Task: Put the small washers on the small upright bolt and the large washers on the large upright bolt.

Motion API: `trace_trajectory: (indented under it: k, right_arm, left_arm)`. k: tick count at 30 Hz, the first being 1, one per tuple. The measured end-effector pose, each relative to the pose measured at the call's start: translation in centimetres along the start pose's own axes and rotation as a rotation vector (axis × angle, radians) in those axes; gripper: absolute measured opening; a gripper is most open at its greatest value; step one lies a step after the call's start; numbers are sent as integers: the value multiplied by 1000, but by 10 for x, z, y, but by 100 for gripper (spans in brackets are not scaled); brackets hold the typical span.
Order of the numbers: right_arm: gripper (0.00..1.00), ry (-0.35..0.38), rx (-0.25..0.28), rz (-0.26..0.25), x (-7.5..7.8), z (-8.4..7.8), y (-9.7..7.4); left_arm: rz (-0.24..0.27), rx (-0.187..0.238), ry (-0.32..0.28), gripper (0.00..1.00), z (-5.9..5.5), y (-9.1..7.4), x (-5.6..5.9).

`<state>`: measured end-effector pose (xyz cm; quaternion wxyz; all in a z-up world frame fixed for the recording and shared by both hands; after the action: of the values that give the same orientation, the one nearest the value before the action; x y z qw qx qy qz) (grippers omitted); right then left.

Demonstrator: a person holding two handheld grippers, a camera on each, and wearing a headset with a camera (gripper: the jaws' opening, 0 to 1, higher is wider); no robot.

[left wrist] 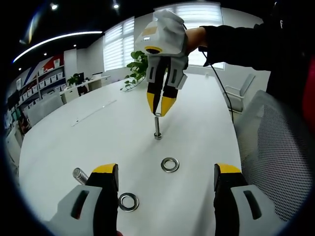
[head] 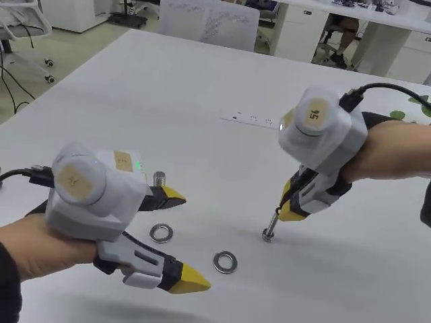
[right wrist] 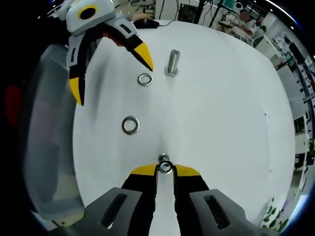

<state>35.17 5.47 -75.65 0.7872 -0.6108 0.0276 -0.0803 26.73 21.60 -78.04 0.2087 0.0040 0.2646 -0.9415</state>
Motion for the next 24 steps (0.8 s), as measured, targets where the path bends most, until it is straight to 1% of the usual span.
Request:
trace_trajectory:
  k: [5, 15, 24]
  right_arm:
    - [13, 0, 2, 0, 2, 2, 2]
    - [13, 4, -2, 12, 3, 2, 8]
    - [13, 17, -5, 20, 5, -2, 19]
  left_arm:
    - [0, -9, 11, 79, -1, 1, -2]
    - [3, -12, 9, 79, -3, 0, -4]
    - [2, -15, 10, 79, -3, 1, -3]
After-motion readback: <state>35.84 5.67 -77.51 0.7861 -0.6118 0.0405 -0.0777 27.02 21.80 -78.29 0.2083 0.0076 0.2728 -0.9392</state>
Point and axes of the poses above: the centre of the closed fingertips' face, and the gripper's own axes: y roughly forward along the fingers, x roughly to its right, z roughly out of its top, the point moved 6 cm from there along -y, roughly backward along the fingers, and after that the axes turned 8 degrees about y, right-handed, at the moved point
